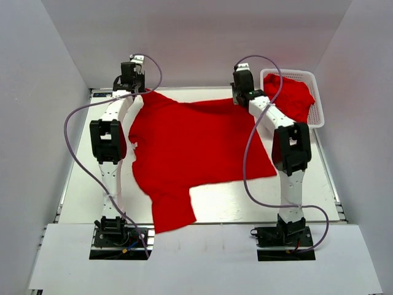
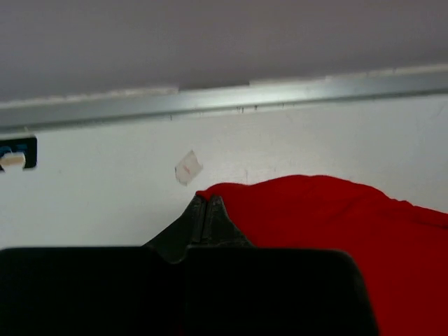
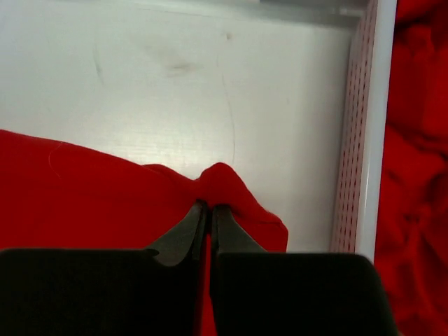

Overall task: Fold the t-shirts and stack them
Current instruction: Flatten out the tshirt, then grap the side of the flattened tshirt furthest away from the robot with both arms

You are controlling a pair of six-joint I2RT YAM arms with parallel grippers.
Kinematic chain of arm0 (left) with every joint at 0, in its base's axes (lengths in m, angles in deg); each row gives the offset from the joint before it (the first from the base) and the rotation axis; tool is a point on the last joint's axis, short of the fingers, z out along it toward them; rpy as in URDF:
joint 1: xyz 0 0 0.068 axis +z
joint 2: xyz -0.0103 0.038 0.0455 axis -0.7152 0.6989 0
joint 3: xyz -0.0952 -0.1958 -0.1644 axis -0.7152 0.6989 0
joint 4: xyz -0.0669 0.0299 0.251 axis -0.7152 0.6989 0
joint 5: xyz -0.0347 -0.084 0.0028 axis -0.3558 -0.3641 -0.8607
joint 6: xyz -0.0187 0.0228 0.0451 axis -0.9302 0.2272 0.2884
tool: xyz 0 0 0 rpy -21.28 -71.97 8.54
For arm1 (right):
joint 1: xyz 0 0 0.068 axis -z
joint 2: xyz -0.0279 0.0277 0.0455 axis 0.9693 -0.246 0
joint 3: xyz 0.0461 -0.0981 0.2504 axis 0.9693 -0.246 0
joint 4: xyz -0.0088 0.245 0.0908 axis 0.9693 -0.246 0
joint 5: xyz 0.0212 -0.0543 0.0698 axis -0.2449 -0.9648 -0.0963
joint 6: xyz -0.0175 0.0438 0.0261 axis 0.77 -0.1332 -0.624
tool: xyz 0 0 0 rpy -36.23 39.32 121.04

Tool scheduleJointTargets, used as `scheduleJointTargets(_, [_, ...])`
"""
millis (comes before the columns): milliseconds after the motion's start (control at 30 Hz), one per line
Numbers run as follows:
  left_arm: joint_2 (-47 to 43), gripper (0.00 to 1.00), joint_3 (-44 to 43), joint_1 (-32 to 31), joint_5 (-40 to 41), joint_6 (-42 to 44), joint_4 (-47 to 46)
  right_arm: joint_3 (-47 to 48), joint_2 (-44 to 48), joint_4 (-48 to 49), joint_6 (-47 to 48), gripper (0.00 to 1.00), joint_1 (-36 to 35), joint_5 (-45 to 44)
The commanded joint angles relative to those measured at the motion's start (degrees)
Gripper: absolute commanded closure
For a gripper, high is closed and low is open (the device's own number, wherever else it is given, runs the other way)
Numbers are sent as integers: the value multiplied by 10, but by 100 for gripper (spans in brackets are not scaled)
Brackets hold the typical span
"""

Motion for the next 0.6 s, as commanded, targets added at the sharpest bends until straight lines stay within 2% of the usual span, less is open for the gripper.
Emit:
scheduleJointTargets(0, [-3, 100, -83, 7, -52, -26, -60, 106, -40, -2, 16, 100, 22, 37])
scheduleJointTargets(167, [26, 100, -108, 12, -92, -45, -77, 164, -89, 16, 26, 100, 41, 60])
scheduleJointTargets(300, [18, 100, -100, 12, -118, -58, -55, 194, -122, 43, 25, 100, 59, 89])
scheduleJointTargets(433, [-34, 100, -20, 12, -140, -74, -61, 218, -149, 83, 27, 100, 75, 112])
scheduleJointTargets(567, [-134, 100, 142, 12, -140, -103, -96, 245, -161, 76, 68, 100, 84, 121])
